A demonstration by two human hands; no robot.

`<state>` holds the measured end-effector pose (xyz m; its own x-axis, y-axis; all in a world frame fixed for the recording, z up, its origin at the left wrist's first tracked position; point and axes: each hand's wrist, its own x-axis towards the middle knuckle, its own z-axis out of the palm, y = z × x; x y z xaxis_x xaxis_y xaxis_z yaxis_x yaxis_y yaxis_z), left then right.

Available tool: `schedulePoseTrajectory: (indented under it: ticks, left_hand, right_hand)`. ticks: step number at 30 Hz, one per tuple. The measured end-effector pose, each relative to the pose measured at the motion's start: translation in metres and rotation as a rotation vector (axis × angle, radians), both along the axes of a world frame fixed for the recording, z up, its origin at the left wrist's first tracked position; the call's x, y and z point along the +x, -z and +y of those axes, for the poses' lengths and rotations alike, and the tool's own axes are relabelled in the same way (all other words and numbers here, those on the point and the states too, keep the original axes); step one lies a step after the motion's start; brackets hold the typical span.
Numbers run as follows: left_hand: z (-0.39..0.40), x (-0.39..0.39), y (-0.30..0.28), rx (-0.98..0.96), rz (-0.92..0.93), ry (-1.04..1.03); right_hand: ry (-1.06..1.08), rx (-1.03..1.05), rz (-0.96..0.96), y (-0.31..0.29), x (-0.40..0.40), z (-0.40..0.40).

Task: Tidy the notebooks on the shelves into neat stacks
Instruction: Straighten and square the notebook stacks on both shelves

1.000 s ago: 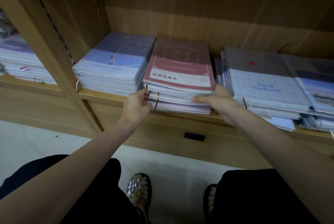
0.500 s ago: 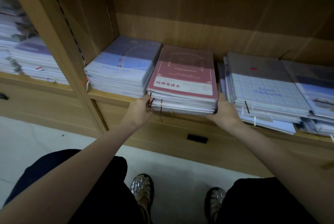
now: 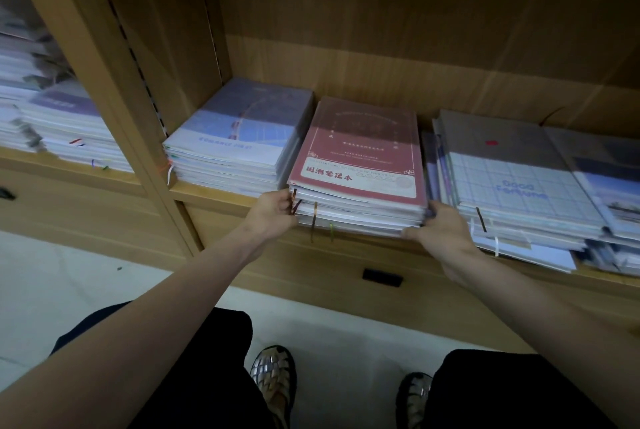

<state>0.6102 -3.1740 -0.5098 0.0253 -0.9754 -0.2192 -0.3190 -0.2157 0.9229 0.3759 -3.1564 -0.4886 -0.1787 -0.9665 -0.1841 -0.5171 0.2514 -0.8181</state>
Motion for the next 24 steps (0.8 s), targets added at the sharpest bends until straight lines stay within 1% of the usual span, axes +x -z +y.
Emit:
schedulePoseTrajectory:
  ticks: [4,8,16,21,24]
  left_hand:
    - [0.005,-0.002,-0.003,0.018,0.076,0.017]
    - [0.003,-0.004,-0.004,0.021,0.107,0.016]
    - [-0.021,-0.010,-0.010,0.043,0.009,0.021]
    - [-0.019,-0.013,-0.017,0.020,-0.020,0.005]
    - [-0.017,-0.011,-0.021,0.012,0.022,-0.010]
  right_hand:
    - [0.005,0.007,-0.035,0.000,-0.005,0.006]
    - [0.025,0.001,-0.015,0.002,-0.004,0.007]
    - [0.084,-0.027,0.007,-0.001,0.003,-0.012]
    - [-0.055,0.036,0.135,-0.009,-0.001,-0.011]
    - [-0.141,0.045,0.245,-0.016,-0.001,-0.008]
